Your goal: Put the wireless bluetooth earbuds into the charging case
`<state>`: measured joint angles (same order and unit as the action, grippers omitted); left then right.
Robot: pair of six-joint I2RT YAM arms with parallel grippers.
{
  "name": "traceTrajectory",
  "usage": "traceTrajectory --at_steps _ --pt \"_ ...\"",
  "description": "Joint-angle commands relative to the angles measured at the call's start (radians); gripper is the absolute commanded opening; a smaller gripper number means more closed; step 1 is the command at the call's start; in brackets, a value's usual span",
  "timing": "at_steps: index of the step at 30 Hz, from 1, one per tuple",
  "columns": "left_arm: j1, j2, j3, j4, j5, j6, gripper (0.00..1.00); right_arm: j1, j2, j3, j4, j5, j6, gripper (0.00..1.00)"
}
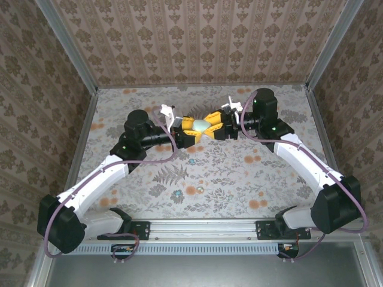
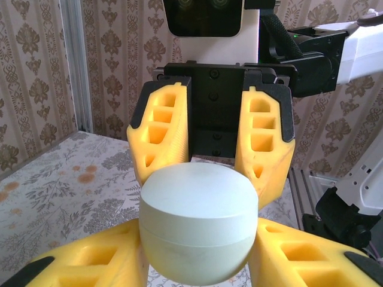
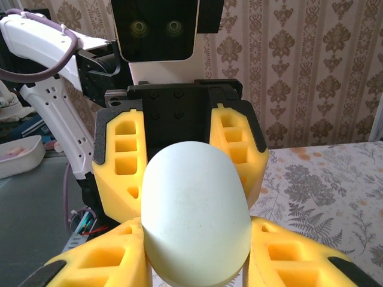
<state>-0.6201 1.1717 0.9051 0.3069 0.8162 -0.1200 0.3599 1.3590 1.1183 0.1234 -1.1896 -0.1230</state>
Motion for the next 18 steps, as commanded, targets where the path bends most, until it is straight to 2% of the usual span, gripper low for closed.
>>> traceTrajectory --at_steps 1,13,18 --pt "0.003 0.008 0.035 0.038 0.016 -0.015 0.44 0.01 0.002 0.014 0.009 -0.015 -0.003 0.33" --pt "-0.012 0.025 0.054 0.017 0.012 -0.013 0.48 0.01 -0.007 0.011 -0.002 -0.008 -0.023 0.34" --pt "-0.014 0.029 0.056 0.013 0.012 -0.013 0.42 0.012 -0.007 0.011 -0.007 -0.006 -0.029 0.34"
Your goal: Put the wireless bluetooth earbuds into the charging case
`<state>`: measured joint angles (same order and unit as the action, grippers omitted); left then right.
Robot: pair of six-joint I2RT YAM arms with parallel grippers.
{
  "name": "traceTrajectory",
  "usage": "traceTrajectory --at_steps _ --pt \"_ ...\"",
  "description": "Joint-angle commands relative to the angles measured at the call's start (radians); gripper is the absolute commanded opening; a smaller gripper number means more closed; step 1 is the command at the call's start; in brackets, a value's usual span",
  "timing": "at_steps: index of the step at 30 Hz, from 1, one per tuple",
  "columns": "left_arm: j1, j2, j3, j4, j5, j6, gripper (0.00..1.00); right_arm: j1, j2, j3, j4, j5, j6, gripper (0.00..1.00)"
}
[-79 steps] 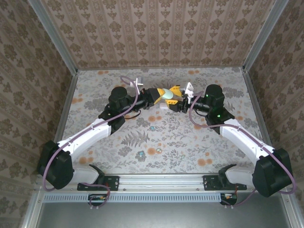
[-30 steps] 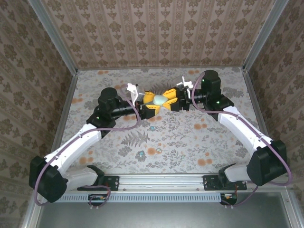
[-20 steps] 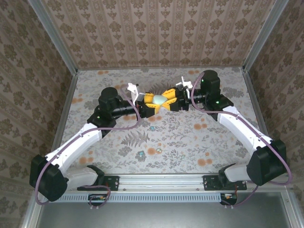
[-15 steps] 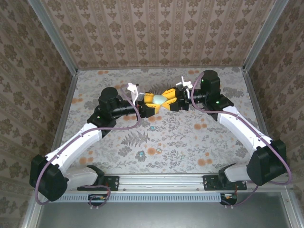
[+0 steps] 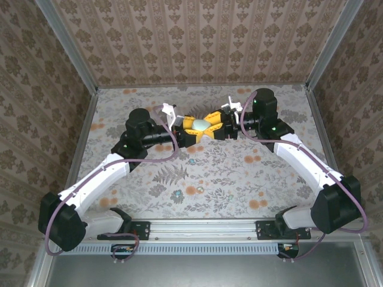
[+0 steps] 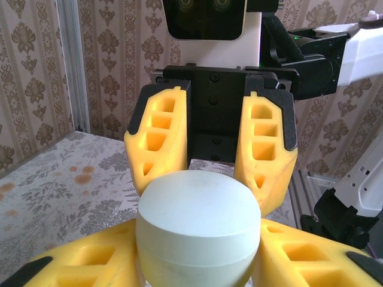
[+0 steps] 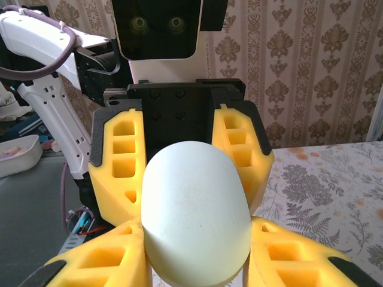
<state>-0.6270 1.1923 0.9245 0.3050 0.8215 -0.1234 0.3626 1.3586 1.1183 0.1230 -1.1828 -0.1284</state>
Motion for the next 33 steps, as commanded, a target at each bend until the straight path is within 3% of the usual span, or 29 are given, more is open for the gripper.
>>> traceTrajectory --at_steps 1,5,9,12,16,26,33 --pt "-0.007 0.008 0.037 0.014 0.005 -0.007 0.4 0.009 -0.005 0.011 -0.007 -0.012 -0.023 0.34" --pt "-0.008 0.003 0.035 -0.004 0.006 0.008 0.3 0.008 -0.008 0.011 -0.016 -0.009 -0.03 0.36" --pt "-0.007 -0.003 0.032 -0.016 0.001 0.027 0.24 0.007 -0.017 0.014 -0.037 0.028 -0.038 0.46" --pt "-0.007 -0.013 0.012 0.012 -0.006 0.032 0.22 0.001 -0.037 0.004 -0.037 0.08 -0.019 0.53" --pt "-0.012 -0.033 -0.03 0.074 -0.005 0.053 0.21 -0.012 -0.046 -0.001 -0.036 0.097 0.049 0.55" --pt "-0.051 -0.043 -0.03 0.046 0.005 0.148 0.21 -0.032 -0.034 0.022 -0.057 0.113 0.161 0.58" --pt "-0.061 -0.046 -0.041 0.045 -0.026 0.15 0.2 -0.034 -0.034 0.044 -0.06 0.212 0.24 0.64"
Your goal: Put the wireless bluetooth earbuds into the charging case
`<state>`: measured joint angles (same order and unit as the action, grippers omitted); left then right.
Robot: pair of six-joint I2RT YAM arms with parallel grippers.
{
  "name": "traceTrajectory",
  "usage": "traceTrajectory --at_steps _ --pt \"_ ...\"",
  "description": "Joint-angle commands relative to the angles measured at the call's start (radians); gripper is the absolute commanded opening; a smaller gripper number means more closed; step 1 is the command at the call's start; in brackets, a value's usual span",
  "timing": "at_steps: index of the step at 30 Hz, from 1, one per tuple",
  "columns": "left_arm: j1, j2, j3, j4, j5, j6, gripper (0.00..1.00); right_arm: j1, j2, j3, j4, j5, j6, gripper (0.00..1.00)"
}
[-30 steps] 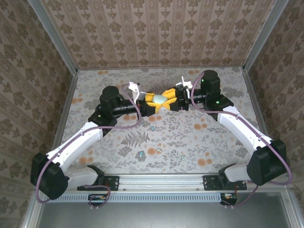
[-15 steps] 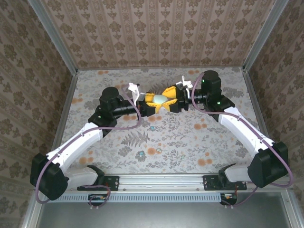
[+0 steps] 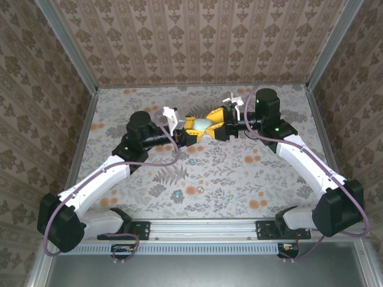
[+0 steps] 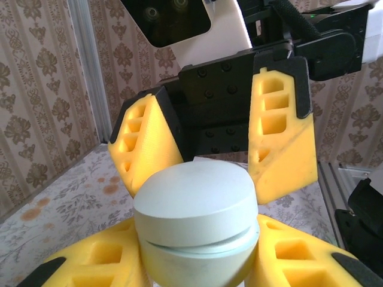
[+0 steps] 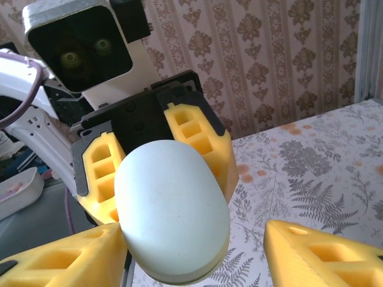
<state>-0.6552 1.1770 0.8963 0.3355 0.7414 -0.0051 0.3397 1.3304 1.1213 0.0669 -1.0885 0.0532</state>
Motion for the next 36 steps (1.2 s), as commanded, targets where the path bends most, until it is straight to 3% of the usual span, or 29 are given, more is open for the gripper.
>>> traceTrajectory --at_steps 1,11,21,25,30,32,36 --pt "-0.035 -0.033 -0.015 0.014 0.05 0.029 0.2 -0.01 -0.002 0.047 -0.004 0.125 0.069 0.64" --pt "-0.045 -0.038 -0.037 0.039 0.02 -0.007 0.2 -0.01 0.014 0.064 -0.005 0.18 0.127 0.65" --pt "-0.043 -0.069 -0.116 0.103 -0.264 -0.083 0.19 -0.01 -0.112 0.068 -0.046 0.184 0.227 0.73" --pt "-0.037 -0.079 -0.158 0.167 -0.311 -0.125 0.19 -0.015 -0.201 0.066 -0.273 0.397 0.225 0.75" --pt "-0.025 -0.12 -0.217 0.204 -0.346 -0.164 0.19 -0.029 -0.204 0.07 -0.646 0.702 0.305 0.55" --pt "-0.023 -0.154 -0.245 0.203 -0.366 -0.174 0.19 -0.029 -0.183 0.059 -0.782 0.741 0.328 0.49" --pt "-0.023 -0.225 -0.305 0.187 -0.407 -0.194 0.19 -0.017 -0.167 -0.044 -0.907 0.674 0.425 0.43"
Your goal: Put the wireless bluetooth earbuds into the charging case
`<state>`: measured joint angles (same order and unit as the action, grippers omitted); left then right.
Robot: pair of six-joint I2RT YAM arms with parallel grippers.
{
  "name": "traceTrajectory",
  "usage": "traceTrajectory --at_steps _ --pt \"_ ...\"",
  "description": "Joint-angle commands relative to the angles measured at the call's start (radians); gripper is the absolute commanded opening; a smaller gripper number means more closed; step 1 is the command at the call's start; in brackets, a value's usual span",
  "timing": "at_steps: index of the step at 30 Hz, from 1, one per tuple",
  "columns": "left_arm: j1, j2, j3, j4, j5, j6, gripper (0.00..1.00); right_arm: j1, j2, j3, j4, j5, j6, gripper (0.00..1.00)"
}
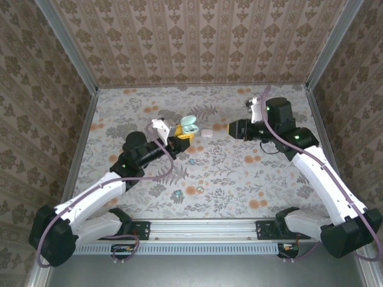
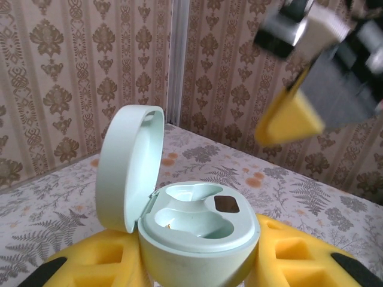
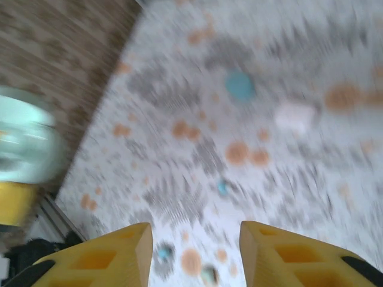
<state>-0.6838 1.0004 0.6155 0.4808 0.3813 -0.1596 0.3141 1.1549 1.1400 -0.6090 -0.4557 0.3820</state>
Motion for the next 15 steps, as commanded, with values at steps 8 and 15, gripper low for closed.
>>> traceTrajectory --at_steps 8,15 --pt "0.006 -0.134 -0.058 -0.002 -0.071 -0.054 0.19 0.178 -0.093 -0.449 -0.119 0.126 0.451 0.46" --pt "0.008 -0.149 -0.042 -0.042 -0.054 -0.026 0.19 0.315 -0.08 -0.608 0.024 0.121 0.636 0.48"
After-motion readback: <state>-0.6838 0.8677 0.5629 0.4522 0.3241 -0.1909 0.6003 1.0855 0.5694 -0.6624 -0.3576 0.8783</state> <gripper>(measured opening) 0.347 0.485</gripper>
